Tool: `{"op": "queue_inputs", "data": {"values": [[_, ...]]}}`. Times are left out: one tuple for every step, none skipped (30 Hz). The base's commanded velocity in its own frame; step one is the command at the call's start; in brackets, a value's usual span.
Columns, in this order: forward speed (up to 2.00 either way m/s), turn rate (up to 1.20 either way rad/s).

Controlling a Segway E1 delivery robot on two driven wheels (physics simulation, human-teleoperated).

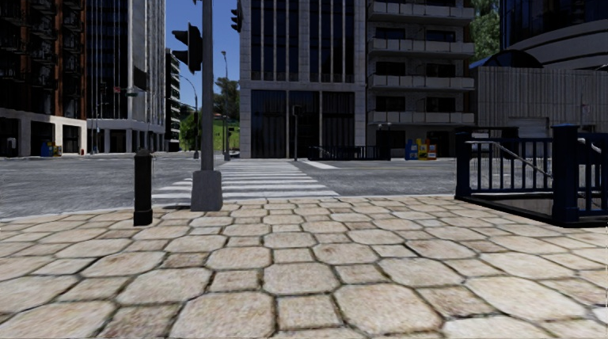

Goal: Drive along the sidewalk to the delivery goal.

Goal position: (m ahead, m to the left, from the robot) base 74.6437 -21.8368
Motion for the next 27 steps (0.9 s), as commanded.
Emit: {"op": "queue_inputs", "data": {"values": [[2.0,0.46],[2.0,0.46],[2.0,0.46],[2.0,0.46],[2.0,0.46],[2.0,0.46],[2.0,0.46],[2.0,0.46],[2.0,0.34],[2.0,0.34],[2.0,0.0],[2.0,0.0],[2.0,0.0],[2.0,0.0],[2.0,0.0],[2.0,0.0],[2.0,0.0],[2.0,0.0],[2.0,0.0],[2.0,0.0],[2.0,0.0],[2.0,0.0],[2.0,0.0],[2.0,0.0],[2.0,0.0],[2.0,0.0],[2.0,0.0]]}}
